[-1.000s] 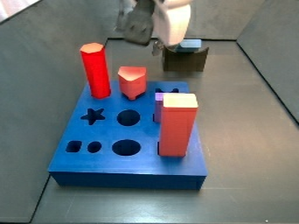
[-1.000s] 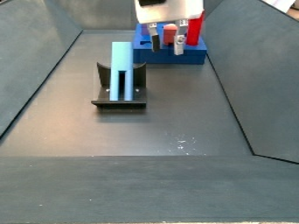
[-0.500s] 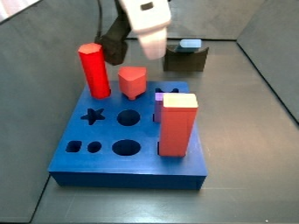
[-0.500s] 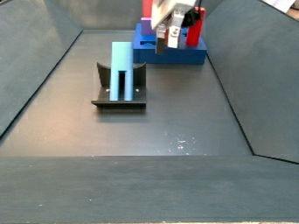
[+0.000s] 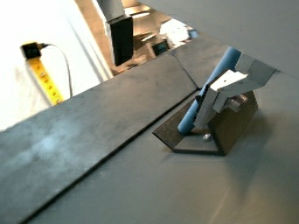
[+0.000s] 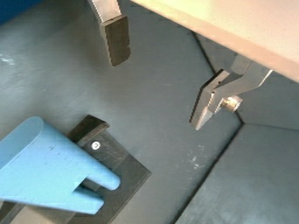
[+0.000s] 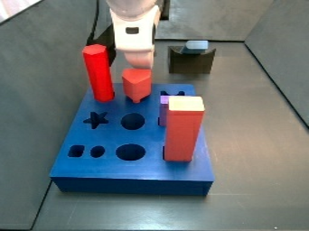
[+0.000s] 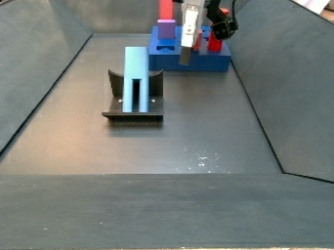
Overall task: Pick up the square-circle object. Move up. Rotate the square-circle object. Place the square-circle object on the fixture. Regrasp the square-circle object. Move to above the board. Insert the square-circle object.
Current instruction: Regrasp the square-circle object.
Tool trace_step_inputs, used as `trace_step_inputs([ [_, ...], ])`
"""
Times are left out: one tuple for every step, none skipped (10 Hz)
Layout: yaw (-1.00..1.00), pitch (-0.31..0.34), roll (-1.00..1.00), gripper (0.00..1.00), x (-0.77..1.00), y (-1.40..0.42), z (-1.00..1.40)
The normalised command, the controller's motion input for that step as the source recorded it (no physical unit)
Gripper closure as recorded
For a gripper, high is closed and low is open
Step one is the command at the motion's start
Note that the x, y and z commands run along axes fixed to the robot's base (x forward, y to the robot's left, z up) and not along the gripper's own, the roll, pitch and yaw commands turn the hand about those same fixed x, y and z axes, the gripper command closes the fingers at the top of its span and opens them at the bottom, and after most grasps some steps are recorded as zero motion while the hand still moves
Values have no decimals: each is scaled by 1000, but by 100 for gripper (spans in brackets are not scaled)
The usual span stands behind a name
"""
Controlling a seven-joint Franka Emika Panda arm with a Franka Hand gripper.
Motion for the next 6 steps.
trace_step_inputs([
  [183, 679, 260, 0, 63, -34, -25],
  [344, 588, 204, 0, 68, -52, -6],
  [426, 484, 174, 0, 67, -47, -4],
  [474, 357, 148, 0, 68, -40, -12],
  [489, 197, 124, 0, 61, -43, -11],
  [465, 93, 107, 0, 57, -44, -6],
])
